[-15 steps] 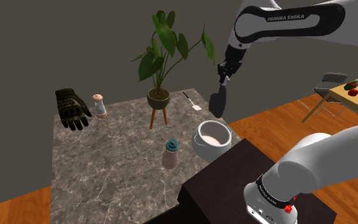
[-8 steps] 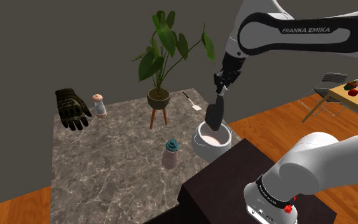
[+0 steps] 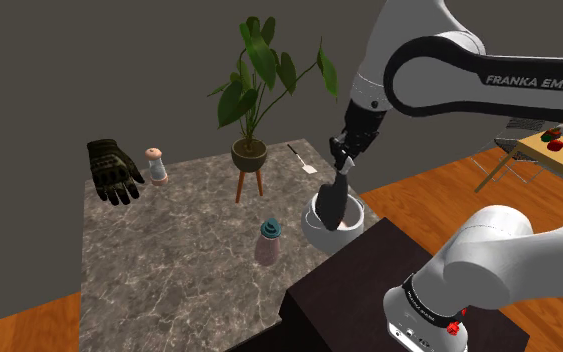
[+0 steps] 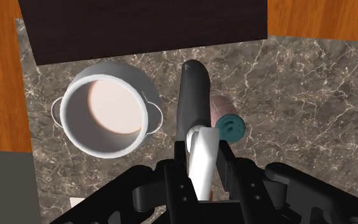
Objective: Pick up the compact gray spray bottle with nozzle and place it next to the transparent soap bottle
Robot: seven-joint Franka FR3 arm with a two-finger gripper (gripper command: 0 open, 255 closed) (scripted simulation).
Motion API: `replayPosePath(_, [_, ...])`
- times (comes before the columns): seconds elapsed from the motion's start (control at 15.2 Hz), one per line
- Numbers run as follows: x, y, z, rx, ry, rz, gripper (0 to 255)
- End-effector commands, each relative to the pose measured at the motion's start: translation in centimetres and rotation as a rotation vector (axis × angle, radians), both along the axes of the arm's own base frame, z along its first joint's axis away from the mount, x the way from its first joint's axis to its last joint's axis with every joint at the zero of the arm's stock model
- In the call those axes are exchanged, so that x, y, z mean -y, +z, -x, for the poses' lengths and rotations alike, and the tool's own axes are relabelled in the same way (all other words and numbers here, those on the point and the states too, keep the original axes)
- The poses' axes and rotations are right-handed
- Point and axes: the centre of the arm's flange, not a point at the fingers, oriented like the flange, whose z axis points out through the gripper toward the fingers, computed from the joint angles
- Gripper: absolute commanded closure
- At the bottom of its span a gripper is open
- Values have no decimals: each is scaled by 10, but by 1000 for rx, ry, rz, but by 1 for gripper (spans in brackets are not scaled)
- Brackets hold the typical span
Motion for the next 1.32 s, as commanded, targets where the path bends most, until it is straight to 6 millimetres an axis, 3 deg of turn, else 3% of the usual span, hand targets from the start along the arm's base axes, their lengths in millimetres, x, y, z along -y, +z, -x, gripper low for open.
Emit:
replayPosePath(0.0, [-22, -1, 13, 0, -2, 0, 255])
replayPosePath(0.33, [-81, 0, 51, 0, -2, 0, 255])
replayPosePath(1.25, [-81, -74, 51, 0, -2, 0, 255])
